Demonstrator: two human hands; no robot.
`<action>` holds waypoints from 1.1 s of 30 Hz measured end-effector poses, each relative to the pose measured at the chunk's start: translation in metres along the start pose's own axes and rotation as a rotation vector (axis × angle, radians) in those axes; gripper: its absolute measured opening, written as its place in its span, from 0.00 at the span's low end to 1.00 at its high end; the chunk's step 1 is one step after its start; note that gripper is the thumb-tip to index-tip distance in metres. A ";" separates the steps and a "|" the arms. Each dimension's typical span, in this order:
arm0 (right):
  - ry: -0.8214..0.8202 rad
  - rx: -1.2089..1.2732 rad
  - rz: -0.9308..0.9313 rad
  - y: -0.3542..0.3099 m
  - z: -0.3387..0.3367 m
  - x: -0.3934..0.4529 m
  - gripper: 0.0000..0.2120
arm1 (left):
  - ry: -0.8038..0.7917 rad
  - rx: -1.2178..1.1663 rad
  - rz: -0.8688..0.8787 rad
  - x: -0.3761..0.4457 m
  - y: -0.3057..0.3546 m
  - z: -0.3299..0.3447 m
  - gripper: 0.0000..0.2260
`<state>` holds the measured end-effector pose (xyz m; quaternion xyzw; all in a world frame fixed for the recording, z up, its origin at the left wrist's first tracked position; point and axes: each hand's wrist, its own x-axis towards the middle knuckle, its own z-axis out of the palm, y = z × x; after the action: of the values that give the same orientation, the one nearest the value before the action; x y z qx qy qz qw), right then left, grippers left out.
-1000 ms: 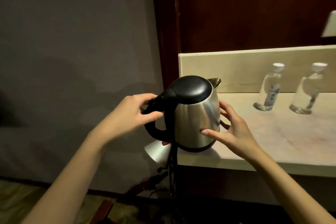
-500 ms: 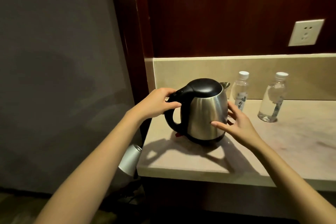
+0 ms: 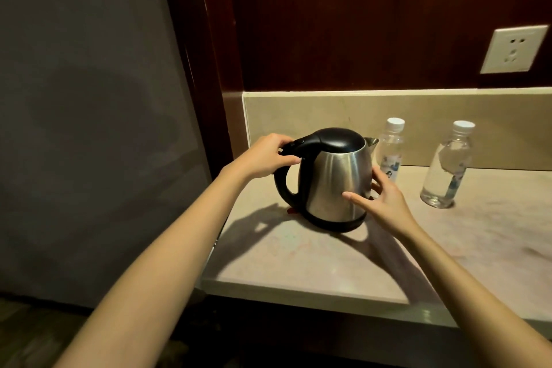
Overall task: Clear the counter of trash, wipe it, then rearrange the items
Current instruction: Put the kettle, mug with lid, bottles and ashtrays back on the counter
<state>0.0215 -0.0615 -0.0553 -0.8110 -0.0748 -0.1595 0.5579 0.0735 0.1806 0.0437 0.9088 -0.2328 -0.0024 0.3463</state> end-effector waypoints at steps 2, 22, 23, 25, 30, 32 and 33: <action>0.010 -0.003 0.002 0.001 0.000 0.000 0.33 | 0.005 0.004 0.000 0.000 0.001 0.001 0.10; -0.127 -0.406 -0.321 -0.098 0.119 -0.081 0.27 | 0.183 0.179 -0.266 -0.181 -0.100 -0.040 0.10; -0.172 -0.410 -0.332 -0.101 0.135 -0.088 0.26 | 0.175 0.197 -0.288 -0.195 -0.112 -0.044 0.09; -0.249 -0.419 -0.341 -0.106 0.173 -0.103 0.24 | 0.160 0.244 -0.330 -0.225 -0.137 -0.053 0.10; -0.403 -0.371 -0.327 -0.116 0.267 -0.142 0.23 | 0.090 0.330 -0.416 -0.294 -0.202 -0.068 0.11; -0.448 -0.372 -0.299 -0.117 0.302 -0.158 0.24 | 0.054 0.332 -0.449 -0.319 -0.228 -0.070 0.10; -0.469 -0.372 -0.280 -0.116 0.320 -0.165 0.24 | 0.034 0.331 -0.467 -0.331 -0.240 -0.070 0.10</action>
<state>-0.1120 0.2874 -0.1142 -0.8955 -0.2814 -0.0546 0.3405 -0.1085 0.5217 -0.1058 0.9818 -0.0087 -0.0288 0.1874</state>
